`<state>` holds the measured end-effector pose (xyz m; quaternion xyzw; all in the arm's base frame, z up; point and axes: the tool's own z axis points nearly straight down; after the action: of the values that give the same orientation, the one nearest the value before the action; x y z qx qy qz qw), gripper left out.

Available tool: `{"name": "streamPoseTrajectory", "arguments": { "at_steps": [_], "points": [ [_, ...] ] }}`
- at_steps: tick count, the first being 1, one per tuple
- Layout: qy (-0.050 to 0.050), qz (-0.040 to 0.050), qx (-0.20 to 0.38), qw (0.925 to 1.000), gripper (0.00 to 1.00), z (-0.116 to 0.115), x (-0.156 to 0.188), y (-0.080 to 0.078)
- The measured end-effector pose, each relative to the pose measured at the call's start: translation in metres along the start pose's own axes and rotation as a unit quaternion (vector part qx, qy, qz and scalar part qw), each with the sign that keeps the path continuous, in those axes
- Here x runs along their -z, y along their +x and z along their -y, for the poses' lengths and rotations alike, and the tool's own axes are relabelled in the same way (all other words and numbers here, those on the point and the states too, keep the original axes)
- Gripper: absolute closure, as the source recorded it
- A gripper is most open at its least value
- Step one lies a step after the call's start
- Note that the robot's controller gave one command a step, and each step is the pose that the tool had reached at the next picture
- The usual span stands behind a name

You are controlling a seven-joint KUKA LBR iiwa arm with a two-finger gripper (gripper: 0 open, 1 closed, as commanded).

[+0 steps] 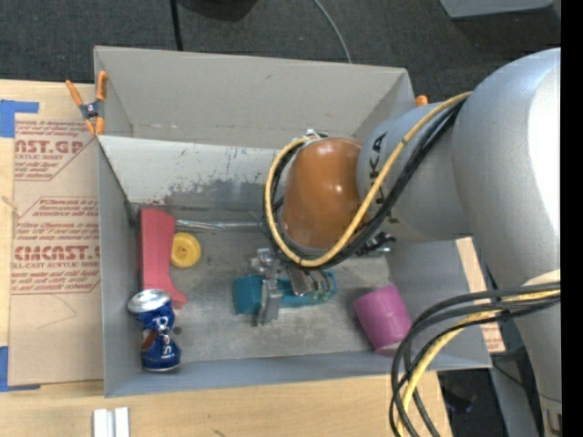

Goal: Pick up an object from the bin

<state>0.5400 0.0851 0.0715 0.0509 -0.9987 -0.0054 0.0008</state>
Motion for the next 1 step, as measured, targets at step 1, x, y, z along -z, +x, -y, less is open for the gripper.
{"name": "streamPoseTrajectory", "arguments": {
  "at_steps": [1],
  "points": [
    [0.000,0.0002,0.000,1.0000,1.00,0.0000,0.0000,0.0001]
  ]
}}
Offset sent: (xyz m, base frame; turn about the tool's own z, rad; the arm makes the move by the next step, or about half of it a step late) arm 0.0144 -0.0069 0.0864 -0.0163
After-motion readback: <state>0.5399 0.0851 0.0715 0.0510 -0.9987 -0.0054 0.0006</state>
